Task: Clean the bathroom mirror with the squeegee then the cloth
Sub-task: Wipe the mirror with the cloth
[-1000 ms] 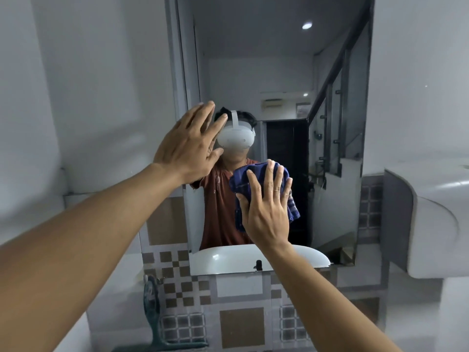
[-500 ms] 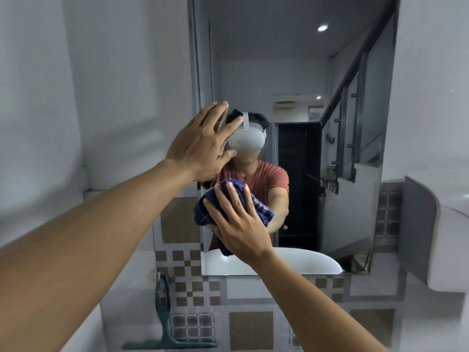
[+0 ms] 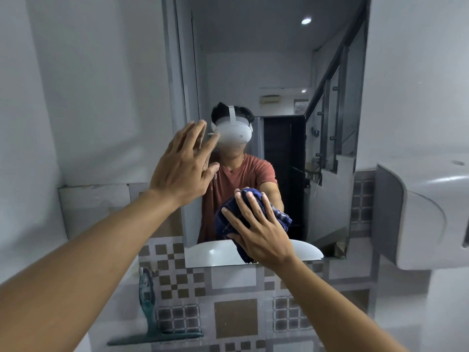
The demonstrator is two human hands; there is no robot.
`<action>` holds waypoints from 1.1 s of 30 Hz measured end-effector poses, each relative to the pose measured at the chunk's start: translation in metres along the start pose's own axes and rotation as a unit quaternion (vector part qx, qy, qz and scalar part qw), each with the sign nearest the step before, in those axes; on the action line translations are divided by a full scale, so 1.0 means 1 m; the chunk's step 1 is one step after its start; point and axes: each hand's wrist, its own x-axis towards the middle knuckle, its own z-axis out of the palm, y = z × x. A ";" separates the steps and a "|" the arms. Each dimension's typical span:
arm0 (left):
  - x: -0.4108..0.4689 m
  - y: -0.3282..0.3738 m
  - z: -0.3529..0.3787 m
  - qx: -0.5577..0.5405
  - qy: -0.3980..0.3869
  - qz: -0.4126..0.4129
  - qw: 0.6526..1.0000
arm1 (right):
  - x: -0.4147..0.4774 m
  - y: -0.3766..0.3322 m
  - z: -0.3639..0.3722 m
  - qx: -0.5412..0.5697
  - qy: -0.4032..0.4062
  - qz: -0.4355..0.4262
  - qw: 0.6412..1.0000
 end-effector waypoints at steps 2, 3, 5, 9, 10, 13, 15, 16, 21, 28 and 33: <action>-0.009 0.003 0.007 0.003 -0.016 0.011 1.000 | -0.005 0.012 -0.005 -0.002 0.008 0.044 0.999; -0.011 0.004 0.010 0.006 -0.023 0.017 1.000 | -0.007 0.018 -0.007 -0.004 0.010 0.065 0.998; -0.012 0.004 0.014 0.011 -0.029 0.023 0.999 | -0.013 0.029 -0.010 -0.012 0.011 0.095 0.995; -0.013 0.004 0.017 0.011 -0.020 0.019 1.000 | -0.025 0.053 -0.016 -0.009 0.007 0.144 0.989; -0.013 0.004 0.017 0.010 -0.018 0.019 1.000 | -0.028 0.059 -0.017 -0.002 0.006 0.163 0.987; -0.012 0.004 0.018 0.014 -0.019 0.020 1.000 | -0.034 0.075 -0.019 0.025 0.022 0.228 0.973; -0.012 0.004 0.018 0.016 -0.022 0.021 0.999 | -0.039 0.083 -0.021 0.049 0.033 0.273 0.960; -0.012 0.004 0.019 0.017 -0.021 0.022 0.999 | -0.042 0.086 -0.021 0.064 0.039 0.290 0.954; -0.012 0.003 0.020 0.022 -0.013 0.030 0.999 | -0.067 0.087 -0.013 0.075 0.032 0.349 0.933; -0.013 0.003 0.021 0.019 -0.005 0.026 0.999 | -0.106 0.061 0.005 0.092 0.007 0.419 0.903; -0.012 0.003 0.020 0.028 0.005 0.027 0.999 | -0.128 0.043 0.012 0.070 -0.032 0.394 0.916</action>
